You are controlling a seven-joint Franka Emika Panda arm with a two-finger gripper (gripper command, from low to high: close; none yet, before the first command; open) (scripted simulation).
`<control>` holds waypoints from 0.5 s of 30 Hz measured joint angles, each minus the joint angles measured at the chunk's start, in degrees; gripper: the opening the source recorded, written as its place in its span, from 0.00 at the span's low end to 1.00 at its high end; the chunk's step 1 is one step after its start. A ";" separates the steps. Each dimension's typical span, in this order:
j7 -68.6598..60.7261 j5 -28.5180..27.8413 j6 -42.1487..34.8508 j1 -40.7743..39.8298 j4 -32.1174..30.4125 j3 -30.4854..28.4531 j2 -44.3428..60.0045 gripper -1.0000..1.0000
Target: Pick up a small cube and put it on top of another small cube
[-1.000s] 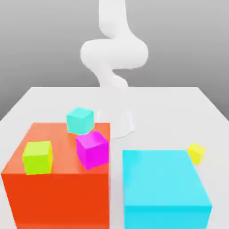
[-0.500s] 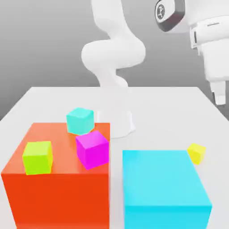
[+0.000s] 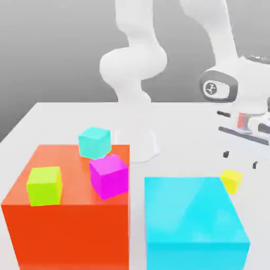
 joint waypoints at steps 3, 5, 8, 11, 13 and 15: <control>1.94 -3.18 4.92 1.70 0.95 -2.77 6.12 0.50; 2.79 -4.37 8.31 3.78 1.68 -5.17 10.25 0.50; 2.99 -4.64 9.41 4.47 1.93 -5.93 11.61 0.00; 3.01 -4.67 9.26 4.47 1.93 -5.92 11.61 0.00; 3.02 -4.69 9.30 4.52 1.93 -5.98 11.61 0.00; 2.13 -3.50 6.78 3.34 1.35 -4.52 8.50 0.00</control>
